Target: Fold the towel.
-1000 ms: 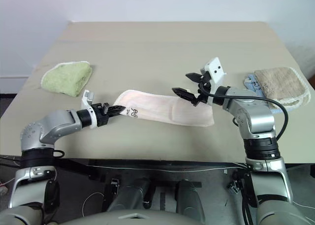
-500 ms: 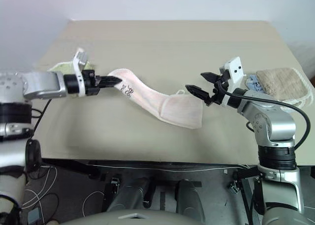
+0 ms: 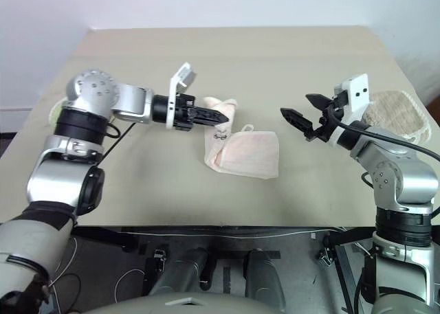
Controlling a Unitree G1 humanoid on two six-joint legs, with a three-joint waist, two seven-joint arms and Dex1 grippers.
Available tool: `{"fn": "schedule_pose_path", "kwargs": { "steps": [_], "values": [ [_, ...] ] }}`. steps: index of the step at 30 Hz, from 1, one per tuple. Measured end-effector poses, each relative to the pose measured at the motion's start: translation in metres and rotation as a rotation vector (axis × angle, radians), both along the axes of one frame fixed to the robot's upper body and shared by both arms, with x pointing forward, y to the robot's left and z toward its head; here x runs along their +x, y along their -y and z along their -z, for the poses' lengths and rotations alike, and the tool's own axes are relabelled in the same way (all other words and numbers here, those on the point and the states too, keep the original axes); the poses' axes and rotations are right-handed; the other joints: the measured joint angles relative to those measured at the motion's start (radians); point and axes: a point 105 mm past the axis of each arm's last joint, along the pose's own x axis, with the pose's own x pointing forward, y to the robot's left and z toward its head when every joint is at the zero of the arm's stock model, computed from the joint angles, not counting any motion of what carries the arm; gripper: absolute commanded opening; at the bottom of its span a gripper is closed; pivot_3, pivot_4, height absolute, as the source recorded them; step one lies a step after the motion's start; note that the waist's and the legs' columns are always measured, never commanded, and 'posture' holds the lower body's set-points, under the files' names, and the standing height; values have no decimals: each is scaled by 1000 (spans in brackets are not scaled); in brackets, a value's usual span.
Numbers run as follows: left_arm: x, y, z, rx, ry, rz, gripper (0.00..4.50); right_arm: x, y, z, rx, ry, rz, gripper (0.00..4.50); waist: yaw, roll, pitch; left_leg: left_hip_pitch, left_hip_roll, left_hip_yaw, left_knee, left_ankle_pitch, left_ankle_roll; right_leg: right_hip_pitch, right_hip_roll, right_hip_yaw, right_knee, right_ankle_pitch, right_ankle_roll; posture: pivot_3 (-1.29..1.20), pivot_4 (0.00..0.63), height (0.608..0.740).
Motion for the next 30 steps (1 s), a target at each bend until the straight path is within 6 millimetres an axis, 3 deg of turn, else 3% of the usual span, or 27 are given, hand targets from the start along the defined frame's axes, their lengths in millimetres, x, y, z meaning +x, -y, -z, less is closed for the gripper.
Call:
{"fn": "schedule_pose_path", "kwargs": {
  "steps": [3, 9, 19, 23, 30],
  "values": [
    [-6, 20, 10, 13, -21, 58, 29, -1, 16, -6, 20, 23, 82, 4500, -2, 0, 0, 0, 0, 0, -1, 2, 0, 0, 0, 0, 0, 0, 0, 0, 150, 740],
    [-11, 49, 33, 80, -8, 108, 29, -3, 31, 8, 21, -14, 174, 4500, -1, 0, 0, 0, 0, 0, 0, 1, 2, 0, 0, 0, 1, 0, 0, 0, 150, 740],
    [-18, 63, 45, 116, 21, 172, 29, -8, 37, 11, 7, -13, 225, 4500, -1, 0, 0, 0, 0, 0, 1, 1, 2, 0, 0, 0, 1, 0, 0, 0, 150, 740],
    [-28, 68, 50, 113, 9, 214, 974, -9, 38, 10, 2, -11, 231, 4500, -2, 0, 0, 0, 0, 0, 1, 1, 2, 0, 0, 0, 1, 0, 0, 0, 150, 740],
    [-31, 58, 48, 146, 57, 234, 3285, -9, 39, 9, -10, -4, 236, 4500, -2, 0, 0, 1, 0, 0, 2, 1, 2, 0, 0, 0, 3, 0, 0, 0, 150, 740]
  ]
}}
